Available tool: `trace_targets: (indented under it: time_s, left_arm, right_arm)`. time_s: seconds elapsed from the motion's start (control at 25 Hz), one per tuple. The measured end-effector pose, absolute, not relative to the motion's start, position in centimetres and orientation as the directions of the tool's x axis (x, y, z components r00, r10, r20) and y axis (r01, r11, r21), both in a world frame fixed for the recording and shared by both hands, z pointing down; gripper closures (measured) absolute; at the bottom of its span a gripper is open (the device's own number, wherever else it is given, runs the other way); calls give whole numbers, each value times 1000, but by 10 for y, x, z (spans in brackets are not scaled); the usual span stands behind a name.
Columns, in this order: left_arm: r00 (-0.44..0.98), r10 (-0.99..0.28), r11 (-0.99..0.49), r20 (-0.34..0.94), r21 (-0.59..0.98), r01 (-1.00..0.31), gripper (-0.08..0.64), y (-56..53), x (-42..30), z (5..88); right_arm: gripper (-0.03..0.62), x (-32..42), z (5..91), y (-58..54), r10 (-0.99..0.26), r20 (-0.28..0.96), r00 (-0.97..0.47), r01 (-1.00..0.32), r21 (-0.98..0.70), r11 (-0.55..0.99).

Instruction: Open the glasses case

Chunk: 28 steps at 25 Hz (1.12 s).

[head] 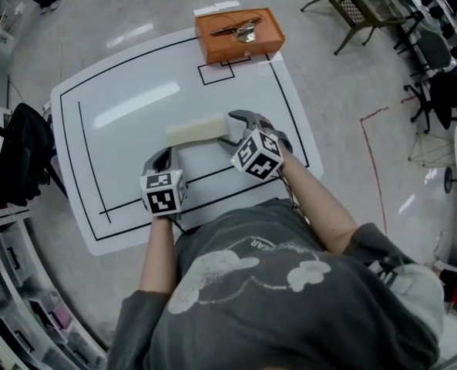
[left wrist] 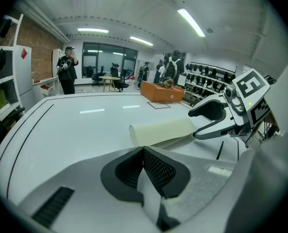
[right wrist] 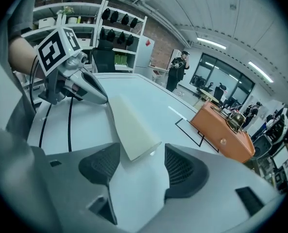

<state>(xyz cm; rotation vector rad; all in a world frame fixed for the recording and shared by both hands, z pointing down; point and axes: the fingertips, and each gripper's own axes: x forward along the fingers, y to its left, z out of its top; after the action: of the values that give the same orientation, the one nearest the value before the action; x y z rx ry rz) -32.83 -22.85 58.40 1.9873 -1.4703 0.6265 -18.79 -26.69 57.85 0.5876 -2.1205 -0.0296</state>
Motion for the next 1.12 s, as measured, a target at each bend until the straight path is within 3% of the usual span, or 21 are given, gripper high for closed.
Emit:
trace_targets:
  time_s: [0.8, 1.0, 1.12]
  left_arm:
    - [266, -687, -208, 676, 168, -964, 558, -227, -328, 585]
    - [266, -686, -208, 678, 167, -964, 558, -227, -329, 587]
    - [264, -690, -209, 674, 164, -964, 558, -228, -329, 587]
  right_arm:
    - [327, -191, 557, -279, -440, 730, -522, -408, 239, 881]
    - [406, -195, 543, -290, -467, 685, -560, -445, 228, 866]
    - [495, -198, 542, -293, -450, 691, -566, -427, 222, 877]
